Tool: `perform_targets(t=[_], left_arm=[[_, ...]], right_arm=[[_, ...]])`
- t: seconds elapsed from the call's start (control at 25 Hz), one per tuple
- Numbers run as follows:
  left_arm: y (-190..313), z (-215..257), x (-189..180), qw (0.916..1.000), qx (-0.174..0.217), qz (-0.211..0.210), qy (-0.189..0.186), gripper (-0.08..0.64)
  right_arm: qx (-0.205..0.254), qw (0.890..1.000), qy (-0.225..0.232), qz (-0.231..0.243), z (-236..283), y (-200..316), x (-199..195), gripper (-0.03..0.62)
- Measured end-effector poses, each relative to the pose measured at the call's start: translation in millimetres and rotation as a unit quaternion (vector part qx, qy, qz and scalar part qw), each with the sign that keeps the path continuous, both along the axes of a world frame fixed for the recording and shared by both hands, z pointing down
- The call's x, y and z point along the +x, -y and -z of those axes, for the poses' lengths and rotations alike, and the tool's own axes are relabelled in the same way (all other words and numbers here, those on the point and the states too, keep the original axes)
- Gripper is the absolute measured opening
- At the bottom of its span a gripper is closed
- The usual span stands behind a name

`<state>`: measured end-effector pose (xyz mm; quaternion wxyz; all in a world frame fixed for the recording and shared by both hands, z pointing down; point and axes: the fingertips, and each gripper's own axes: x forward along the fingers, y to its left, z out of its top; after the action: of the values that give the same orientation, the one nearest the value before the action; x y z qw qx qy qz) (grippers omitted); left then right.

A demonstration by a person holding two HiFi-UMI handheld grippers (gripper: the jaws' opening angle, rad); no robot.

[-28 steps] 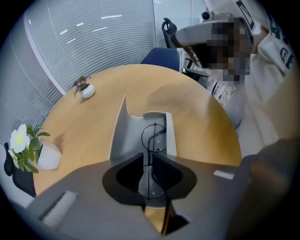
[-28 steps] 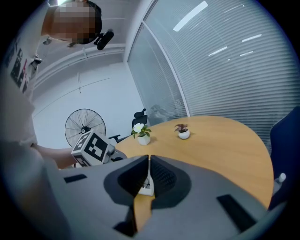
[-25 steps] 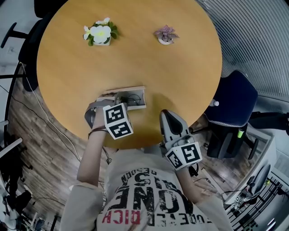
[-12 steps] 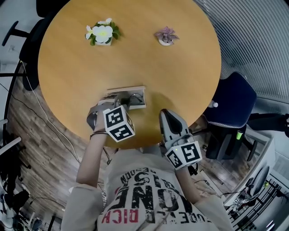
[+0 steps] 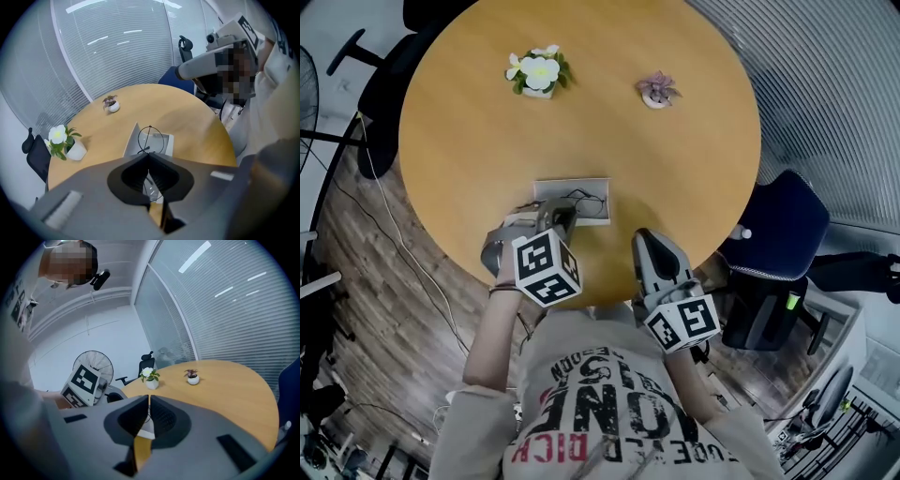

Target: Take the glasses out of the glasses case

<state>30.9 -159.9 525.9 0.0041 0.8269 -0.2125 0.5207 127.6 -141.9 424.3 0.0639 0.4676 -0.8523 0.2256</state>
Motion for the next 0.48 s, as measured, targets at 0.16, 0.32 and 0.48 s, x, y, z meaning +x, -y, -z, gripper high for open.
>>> perform_targets(t=[0.16, 0.32, 0.48], left_arm=[[-5.9, 17.1, -1.7, 0.9997, 0.017, 0.013, -0.012, 0.017], [-12.5, 38.1, -4.0, 0.9986, 0.037, 0.028, -0.027, 0.017], [-18.6, 59.4, -9.1, 0.9963, 0.061, 0.044, -0.041, 0.017]], right_arm=[[0.006, 1.000, 0.004, 0.009, 6.7, -3.4, -4.0, 0.021], [0.018, 1.000, 0.007, 0.017, 17.3, -7.5, -7.1, 0.021], [0.027, 0.999, 0.011, 0.024, 26.8, -12.6, -11.2, 0.021]])
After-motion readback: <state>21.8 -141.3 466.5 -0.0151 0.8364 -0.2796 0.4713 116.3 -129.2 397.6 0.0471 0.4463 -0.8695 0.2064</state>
